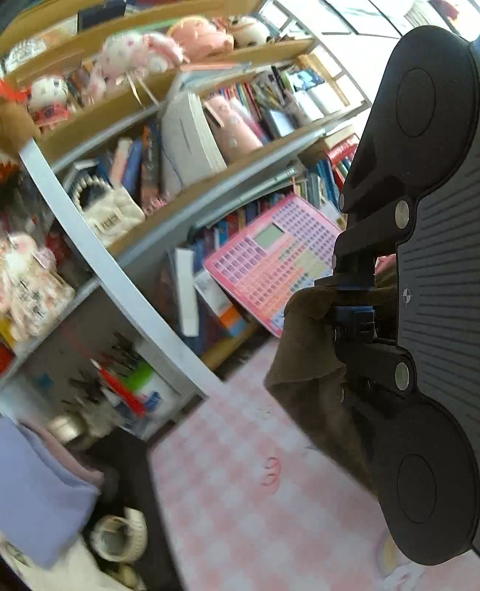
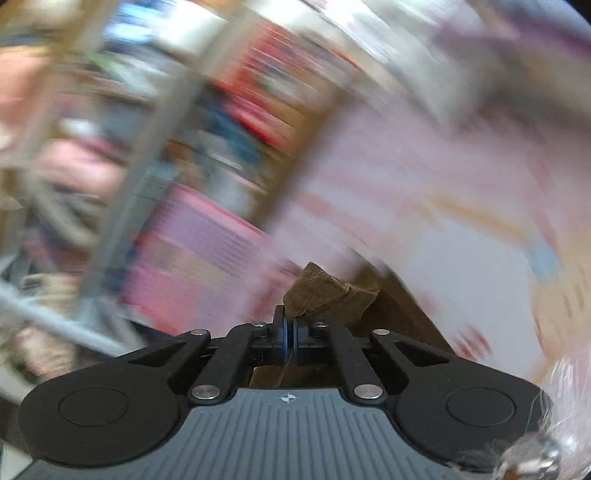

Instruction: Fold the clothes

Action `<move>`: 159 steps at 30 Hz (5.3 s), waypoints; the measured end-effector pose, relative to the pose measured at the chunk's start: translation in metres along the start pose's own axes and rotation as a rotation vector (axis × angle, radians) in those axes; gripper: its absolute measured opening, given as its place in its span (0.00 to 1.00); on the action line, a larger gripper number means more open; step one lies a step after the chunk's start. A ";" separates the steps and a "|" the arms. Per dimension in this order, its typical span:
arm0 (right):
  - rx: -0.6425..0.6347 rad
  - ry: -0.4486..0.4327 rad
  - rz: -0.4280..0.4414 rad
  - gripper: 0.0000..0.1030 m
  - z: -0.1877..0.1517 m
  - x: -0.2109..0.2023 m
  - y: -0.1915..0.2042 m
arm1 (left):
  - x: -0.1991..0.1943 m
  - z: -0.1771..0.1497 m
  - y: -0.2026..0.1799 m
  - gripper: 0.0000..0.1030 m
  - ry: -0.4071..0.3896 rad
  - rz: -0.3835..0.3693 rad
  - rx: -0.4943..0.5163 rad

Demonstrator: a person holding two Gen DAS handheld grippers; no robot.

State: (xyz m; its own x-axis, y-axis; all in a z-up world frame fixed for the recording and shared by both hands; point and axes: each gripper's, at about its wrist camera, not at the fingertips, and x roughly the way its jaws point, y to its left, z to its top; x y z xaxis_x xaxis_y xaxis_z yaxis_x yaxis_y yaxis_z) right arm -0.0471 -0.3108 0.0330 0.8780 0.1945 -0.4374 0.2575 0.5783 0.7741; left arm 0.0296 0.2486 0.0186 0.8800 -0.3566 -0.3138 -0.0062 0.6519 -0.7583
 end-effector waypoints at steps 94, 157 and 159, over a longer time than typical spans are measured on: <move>-0.732 0.265 -0.362 0.72 -0.214 0.005 0.064 | -0.058 -0.088 0.046 0.55 0.285 0.277 0.092; -1.318 0.426 -0.132 0.74 -0.295 0.157 0.154 | 0.007 -0.068 0.097 0.26 0.003 0.270 -0.400; -1.328 0.426 -0.141 0.74 -0.298 0.158 0.155 | 0.008 -0.067 0.100 0.16 0.018 0.271 -0.391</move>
State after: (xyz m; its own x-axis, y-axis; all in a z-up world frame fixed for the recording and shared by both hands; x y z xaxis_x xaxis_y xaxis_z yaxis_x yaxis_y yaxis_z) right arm 0.0111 0.0457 -0.0524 0.6274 0.1569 -0.7627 -0.4475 0.8742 -0.1883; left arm 0.0042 0.2658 -0.0978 0.8135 -0.2227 -0.5373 -0.4158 0.4234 -0.8049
